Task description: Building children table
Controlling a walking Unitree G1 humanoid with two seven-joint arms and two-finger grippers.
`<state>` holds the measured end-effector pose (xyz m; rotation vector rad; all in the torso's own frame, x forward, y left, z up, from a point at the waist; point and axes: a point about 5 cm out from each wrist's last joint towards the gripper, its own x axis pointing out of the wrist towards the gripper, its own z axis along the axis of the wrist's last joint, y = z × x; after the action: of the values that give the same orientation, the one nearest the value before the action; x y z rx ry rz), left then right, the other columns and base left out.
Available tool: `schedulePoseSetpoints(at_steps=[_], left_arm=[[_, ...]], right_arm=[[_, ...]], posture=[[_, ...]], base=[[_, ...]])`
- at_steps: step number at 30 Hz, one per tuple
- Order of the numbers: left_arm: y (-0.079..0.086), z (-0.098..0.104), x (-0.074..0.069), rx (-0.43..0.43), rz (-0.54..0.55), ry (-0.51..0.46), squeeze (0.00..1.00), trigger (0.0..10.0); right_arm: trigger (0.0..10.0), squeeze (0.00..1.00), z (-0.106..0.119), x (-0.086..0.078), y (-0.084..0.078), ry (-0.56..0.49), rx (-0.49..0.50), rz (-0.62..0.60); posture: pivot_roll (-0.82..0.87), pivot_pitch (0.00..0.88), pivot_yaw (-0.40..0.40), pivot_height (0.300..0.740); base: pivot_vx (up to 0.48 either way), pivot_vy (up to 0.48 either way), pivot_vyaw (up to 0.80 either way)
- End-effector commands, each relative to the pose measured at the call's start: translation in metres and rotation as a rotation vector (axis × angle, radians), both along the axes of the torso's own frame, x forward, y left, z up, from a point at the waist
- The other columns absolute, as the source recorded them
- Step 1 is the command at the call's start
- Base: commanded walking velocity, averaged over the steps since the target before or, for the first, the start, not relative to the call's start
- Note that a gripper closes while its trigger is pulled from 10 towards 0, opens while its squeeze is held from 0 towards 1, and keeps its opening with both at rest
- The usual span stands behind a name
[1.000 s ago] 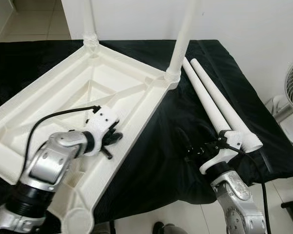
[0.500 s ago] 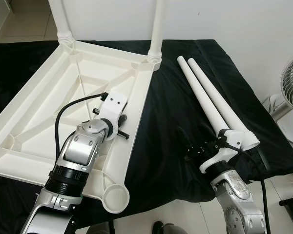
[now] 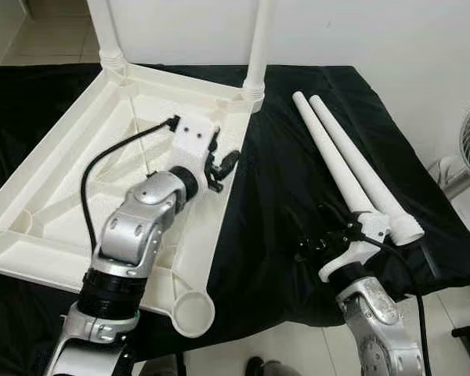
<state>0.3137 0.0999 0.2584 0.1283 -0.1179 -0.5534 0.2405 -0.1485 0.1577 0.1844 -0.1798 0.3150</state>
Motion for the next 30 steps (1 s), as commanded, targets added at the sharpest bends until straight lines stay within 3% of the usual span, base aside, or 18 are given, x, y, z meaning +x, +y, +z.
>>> schedulePoseSetpoints(at_steps=[1, 2, 3, 4, 6, 7, 8, 9, 12, 19, 23, 26, 30], left_arm=[[-0.001, 0.0, -0.009, 0.046, -0.174, -0.004, 0.0, 10.0], [-0.001, 0.0, -0.009, 0.046, -0.174, -0.004, 0.0, 10.0], [0.021, -0.001, -0.01, 0.151, -0.148, -0.021, 0.0, 10.0], [0.021, -0.001, -0.01, 0.151, -0.148, -0.021, 0.0, 10.0], [0.054, -0.01, -0.01, 0.308, -0.075, 0.02, 0.0, 10.0], [0.054, -0.01, -0.01, 0.308, -0.075, 0.02, 0.0, 10.0], [0.066, -0.017, -0.011, 0.391, -0.057, 0.045, 0.0, 10.0], [0.066, -0.017, -0.011, 0.391, -0.057, 0.045, 0.0, 10.0], [0.083, -0.026, -0.015, 0.509, -0.037, 0.087, 0.0, 10.0], [0.097, -0.036, -0.024, 0.648, -0.062, 0.146, 0.0, 10.0], [0.097, -0.038, -0.027, 0.662, -0.091, 0.159, 0.0, 10.0], [0.092, -0.053, -0.039, 0.739, -0.202, 0.215, 0.0, 10.0], [0.082, -0.063, -0.049, 0.753, -0.3, 0.26, 0.0, 10.0]], right_arm=[[10.0, 0.0, -0.001, -0.002, -0.001, -0.003, 0.0, -0.009], [10.0, 0.0, -0.001, -0.002, -0.001, -0.003, 0.0, -0.009], [10.0, 0.0, 0.0, -0.001, 0.0, -0.004, 0.001, -0.008], [10.0, 0.0, 0.0, -0.001, 0.0, -0.004, 0.001, -0.008], [10.0, 0.0, -0.001, 0.0, 0.0, -0.006, 0.001, -0.003], [10.0, 0.0, -0.001, 0.0, 0.0, -0.006, 0.001, -0.003], [10.0, 0.0, -0.001, 0.0, 0.001, -0.006, 0.0, 0.003], [10.0, 0.0, -0.001, 0.0, 0.001, -0.006, 0.0, 0.003], [10.0, 0.0, 0.0, 0.002, 0.001, -0.007, -0.005, 0.013], [10.0, 0.0, 0.001, 0.003, 0.0, -0.009, -0.014, 0.017], [10.0, 0.0, 0.001, 0.003, -0.001, -0.01, -0.015, 0.016], [10.0, 0.0, 0.001, 0.002, -0.003, -0.007, -0.019, 0.011], [10.0, 0.0, 0.001, 0.001, -0.005, -0.008, -0.023, 0.005]], posture=[[0.05, 0.176, -0.026, 0.74], [0.05, 0.176, -0.026, 0.74], [0.06, 0.174, -0.027, 0.74], [0.06, 0.174, -0.027, 0.74], [0.07, 0.171, -0.034, 0.74], [0.07, 0.171, -0.034, 0.74], [0.07, 0.171, -0.034, 0.74], [0.07, 0.171, -0.034, 0.74], [0.08, 0.173, -0.045, 0.74], [0.08, 0.175, -0.05, 0.74], [0.08, 0.175, -0.05, 0.74], [0.08, 0.181, -0.051, 0.74], [0.07, 0.184, -0.053, 0.74]], base=[[0.0, 0.0, 0.0], [0.0, 0.0, 0.0], [0.0, 0.0, 0.0], [0.0, 0.0, 0.0], [0.0, 0.0, 0.0], [0.0, 0.0, 0.0], [0.0, 0.0, 0.0], [0.0, 0.0, 0.0], [0.0, 0.0, 0.0], [0.0, 0.0, 0.0], [0.0, 0.0, 0.0], [0.0, 0.0, 0.0], [0.0, 0.0, 0.0]])
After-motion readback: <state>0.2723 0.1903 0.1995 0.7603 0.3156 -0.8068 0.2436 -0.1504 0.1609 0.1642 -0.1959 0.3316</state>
